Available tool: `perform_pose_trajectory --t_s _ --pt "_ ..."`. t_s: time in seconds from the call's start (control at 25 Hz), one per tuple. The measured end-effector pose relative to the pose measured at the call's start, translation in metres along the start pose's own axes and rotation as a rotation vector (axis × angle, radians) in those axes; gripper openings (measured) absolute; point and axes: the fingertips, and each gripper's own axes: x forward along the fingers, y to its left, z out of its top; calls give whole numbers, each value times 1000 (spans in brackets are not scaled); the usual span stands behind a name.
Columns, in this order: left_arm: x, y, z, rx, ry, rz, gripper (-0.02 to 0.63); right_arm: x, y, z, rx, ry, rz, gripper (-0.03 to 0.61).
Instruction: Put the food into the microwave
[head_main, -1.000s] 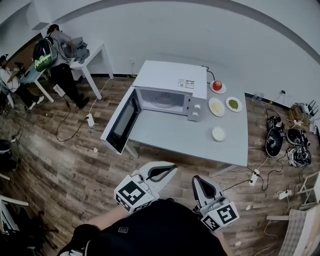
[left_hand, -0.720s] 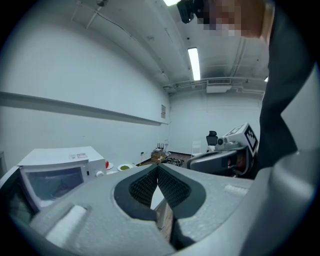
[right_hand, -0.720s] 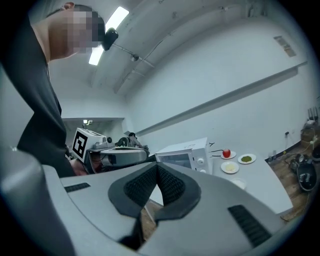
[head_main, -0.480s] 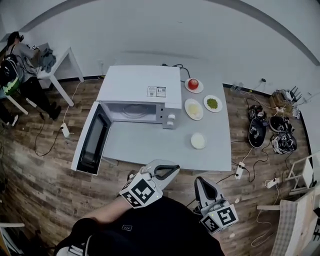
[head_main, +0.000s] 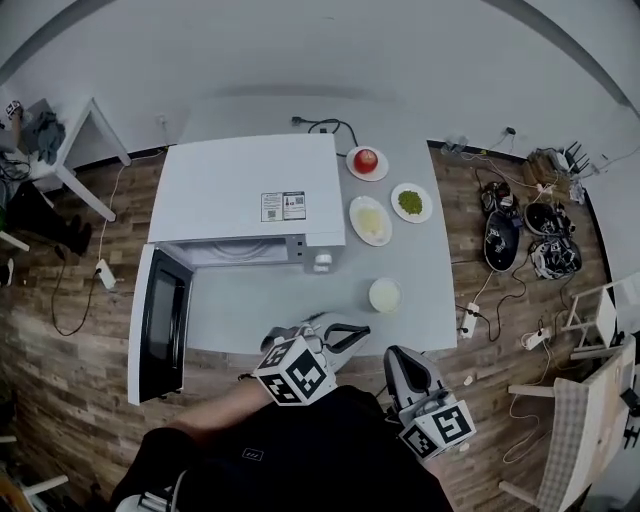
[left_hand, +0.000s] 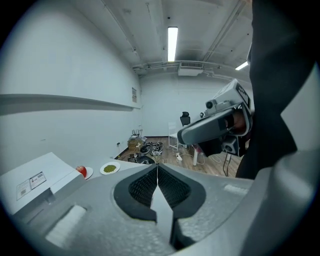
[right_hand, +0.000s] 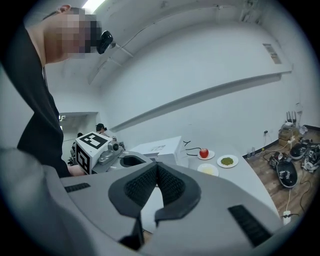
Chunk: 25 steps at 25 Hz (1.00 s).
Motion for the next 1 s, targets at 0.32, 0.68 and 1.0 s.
perform_pose_trajectory --t_s 0.32,0.68,1.0 --pt "61 17 -41 83 150 -98 9 2 -38 -20 67 93 -79 14" --pt "128 27 -75 193 290 -133 11 -28 -75 -41 142 92 -139 14" --pt "169 18 -109 226 377 -210 8 -61 -92 -67 220 102 -223 14"
